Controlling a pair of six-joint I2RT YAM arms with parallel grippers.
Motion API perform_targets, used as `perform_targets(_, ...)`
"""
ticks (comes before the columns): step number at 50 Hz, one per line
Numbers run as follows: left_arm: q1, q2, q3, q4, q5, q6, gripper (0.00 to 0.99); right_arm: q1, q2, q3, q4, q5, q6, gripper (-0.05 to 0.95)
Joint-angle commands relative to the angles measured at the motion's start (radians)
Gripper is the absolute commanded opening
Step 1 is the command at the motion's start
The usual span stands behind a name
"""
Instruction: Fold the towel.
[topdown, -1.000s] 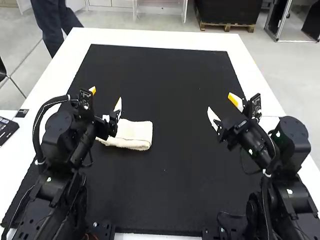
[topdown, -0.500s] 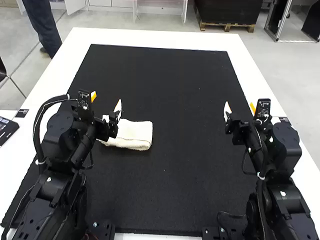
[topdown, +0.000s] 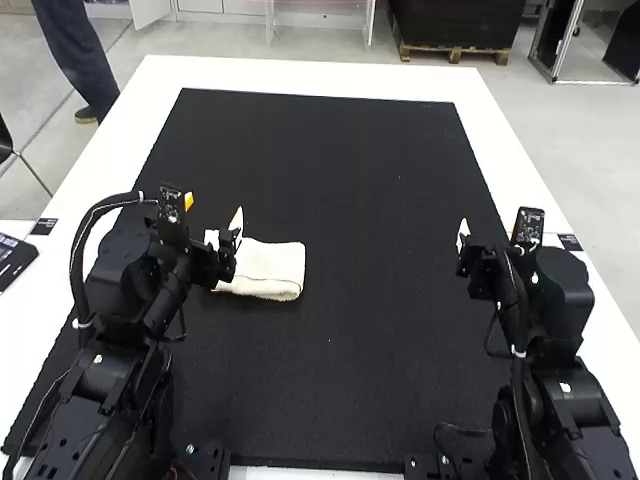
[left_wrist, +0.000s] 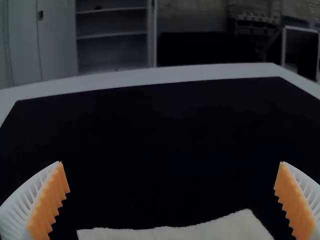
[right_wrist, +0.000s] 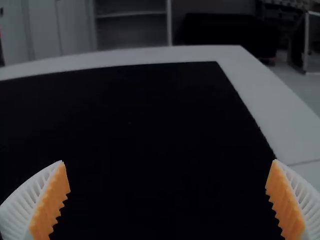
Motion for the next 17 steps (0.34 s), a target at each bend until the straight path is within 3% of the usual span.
perform_targets(1,0.008,-0.015,-0.004,0.006,-0.006,0.022,0.970,-0.013,-0.005,-0.005,0.006,0.016,-0.001,0.91)
perform_targets(17,0.008,-0.015,-0.004,0.009,-0.006,0.024,0.970,-0.013,-0.005,-0.005,0.005,0.016,-0.001,0.91)
